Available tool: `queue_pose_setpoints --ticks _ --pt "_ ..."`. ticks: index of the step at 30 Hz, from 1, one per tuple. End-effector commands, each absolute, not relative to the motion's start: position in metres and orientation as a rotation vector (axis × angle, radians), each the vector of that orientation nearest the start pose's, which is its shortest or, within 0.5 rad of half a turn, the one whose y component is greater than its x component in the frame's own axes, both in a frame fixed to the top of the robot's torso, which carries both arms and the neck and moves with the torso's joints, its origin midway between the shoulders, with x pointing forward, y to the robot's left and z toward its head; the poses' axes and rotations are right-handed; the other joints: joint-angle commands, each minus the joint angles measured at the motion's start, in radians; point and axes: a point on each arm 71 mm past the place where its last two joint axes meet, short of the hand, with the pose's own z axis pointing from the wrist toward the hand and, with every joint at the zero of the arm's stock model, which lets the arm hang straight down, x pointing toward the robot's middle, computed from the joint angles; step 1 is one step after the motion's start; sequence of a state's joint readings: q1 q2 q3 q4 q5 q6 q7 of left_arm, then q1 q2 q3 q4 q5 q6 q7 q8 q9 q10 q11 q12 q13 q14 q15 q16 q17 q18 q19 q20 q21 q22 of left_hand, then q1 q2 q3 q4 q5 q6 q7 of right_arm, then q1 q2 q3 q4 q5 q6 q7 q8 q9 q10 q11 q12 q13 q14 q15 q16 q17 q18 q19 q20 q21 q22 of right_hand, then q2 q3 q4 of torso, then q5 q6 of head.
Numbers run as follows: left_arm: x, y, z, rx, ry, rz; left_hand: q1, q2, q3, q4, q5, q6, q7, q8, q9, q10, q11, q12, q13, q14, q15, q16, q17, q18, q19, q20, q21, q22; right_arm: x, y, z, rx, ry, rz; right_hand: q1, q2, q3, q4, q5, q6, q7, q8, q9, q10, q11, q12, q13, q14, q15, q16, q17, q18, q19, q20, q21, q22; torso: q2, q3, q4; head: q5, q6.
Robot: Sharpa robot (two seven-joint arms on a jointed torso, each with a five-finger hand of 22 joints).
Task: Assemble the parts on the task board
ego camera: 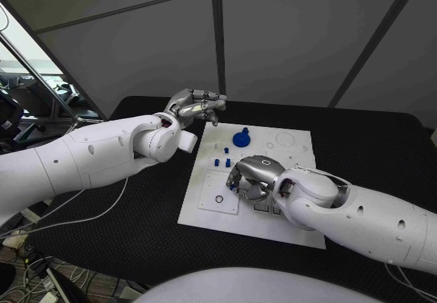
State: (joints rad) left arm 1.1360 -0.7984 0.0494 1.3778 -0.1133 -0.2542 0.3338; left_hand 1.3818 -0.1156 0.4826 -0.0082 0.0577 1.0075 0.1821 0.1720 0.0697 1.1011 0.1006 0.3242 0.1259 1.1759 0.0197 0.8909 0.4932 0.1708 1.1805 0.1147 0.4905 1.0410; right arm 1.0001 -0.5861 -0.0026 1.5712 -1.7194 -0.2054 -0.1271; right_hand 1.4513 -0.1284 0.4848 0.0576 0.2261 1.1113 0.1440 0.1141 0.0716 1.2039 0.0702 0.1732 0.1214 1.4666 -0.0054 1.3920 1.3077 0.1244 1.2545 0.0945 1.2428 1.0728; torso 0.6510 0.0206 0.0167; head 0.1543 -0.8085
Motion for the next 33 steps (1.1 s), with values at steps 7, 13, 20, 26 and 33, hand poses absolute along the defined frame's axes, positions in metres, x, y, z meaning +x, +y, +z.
queue_pose_setpoints --ticks 7,13,20,26,33 --pt "0.515 0.228 -0.189 -1.084 1.433 -1.494 -0.008 -0.003 -0.006 -0.001 0.005 -0.008 -0.002 0.006 0.0 -0.008 0.001 0.002 0.001 -0.008 0.001 0.005 -0.001 0.011 -0.002 0.002 -0.002 -0.001 0.413 -0.054 -0.253 -0.521 1.754 0.821 -0.064 -0.024 -0.011 0.001 0.008 -0.083 0.04 -0.05 -0.008 -0.119 0.044 -0.067 -0.039 0.052 0.031 -0.001 -0.011 -0.011 -0.029 0.028 -0.027 -0.04 0.0 0.0002 -0.0003 -0.002 0.004" --pt "0.515 0.228 -0.19 -1.085 1.437 -1.493 -0.007 -0.002 -0.006 -0.002 0.005 -0.009 -0.002 0.007 0.001 -0.01 0.001 0.004 0.002 -0.009 0.001 0.005 -0.002 0.011 -0.003 0.002 -0.003 -0.001 0.414 -0.054 -0.251 -0.504 1.733 0.817 -0.079 -0.034 -0.036 -0.008 0.004 -0.151 0.07 -0.052 -0.007 -0.213 0.074 -0.088 -0.057 0.041 0.057 -0.017 -0.039 0.005 -0.078 0.055 -0.08 -0.111 0.0 0.0002 0.0005 -0.003 0.006" --pt "0.515 0.228 -0.19 -1.09 1.446 -1.489 -0.006 -0.002 -0.007 -0.002 0.005 -0.01 -0.001 0.007 0.0 -0.011 0.001 0.004 0.002 -0.009 0.001 0.005 -0.002 0.011 -0.003 0.002 -0.004 -0.002 0.413 -0.057 -0.245 -0.461 1.657 0.847 -0.081 -0.028 -0.054 -0.014 0.009 -0.177 0.066 -0.051 -0.006 -0.237 0.075 -0.073 -0.054 0.032 0.058 -0.031 -0.062 0.012 -0.097 0.06 -0.104 -0.141 0.0 0.0018 -0.0001 -0.002 0.009" --pt "0.516 0.229 -0.191 -1.095 1.455 -1.485 -0.005 -0.002 -0.007 -0.003 0.005 -0.011 -0.001 0.008 0.0 -0.013 0.002 0.005 0.002 -0.01 0.001 0.005 -0.002 0.011 -0.003 0.002 -0.004 -0.002 0.408 -0.065 -0.237 -0.432 1.603 0.878 -0.081 -0.021 -0.058 -0.016 0.022 -0.163 0.065 -0.045 -0.003 -0.229 0.072 -0.05 -0.052 0.035 0.056 -0.025 -0.057 0.011 -0.09 0.058 -0.1 -0.135 0.0 0.0015 -0.0014 -0.001 0.014" --pt "0.516 0.23 -0.193 -1.098 1.459 -1.48 -0.003 -0.001 -0.007 -0.004 0.005 -0.013 0.0 0.009 0.0 -0.015 0.002 0.007 0.002 -0.012 0.002 0.005 -0.003 0.011 -0.004 0.002 -0.005 -0.002 0.403 -0.086 -0.227 -0.386 1.593 0.865 -0.082 -0.019 -0.059 -0.019 0.025 -0.147 0.059 -0.042 -0.001 -0.213 0.066 -0.026 -0.051 0.038 0.052 -0.02 -0.052 0.008 -0.076 0.055 -0.088 -0.119 -0.002 0.0008 -0.0026 -0.008 0.021"
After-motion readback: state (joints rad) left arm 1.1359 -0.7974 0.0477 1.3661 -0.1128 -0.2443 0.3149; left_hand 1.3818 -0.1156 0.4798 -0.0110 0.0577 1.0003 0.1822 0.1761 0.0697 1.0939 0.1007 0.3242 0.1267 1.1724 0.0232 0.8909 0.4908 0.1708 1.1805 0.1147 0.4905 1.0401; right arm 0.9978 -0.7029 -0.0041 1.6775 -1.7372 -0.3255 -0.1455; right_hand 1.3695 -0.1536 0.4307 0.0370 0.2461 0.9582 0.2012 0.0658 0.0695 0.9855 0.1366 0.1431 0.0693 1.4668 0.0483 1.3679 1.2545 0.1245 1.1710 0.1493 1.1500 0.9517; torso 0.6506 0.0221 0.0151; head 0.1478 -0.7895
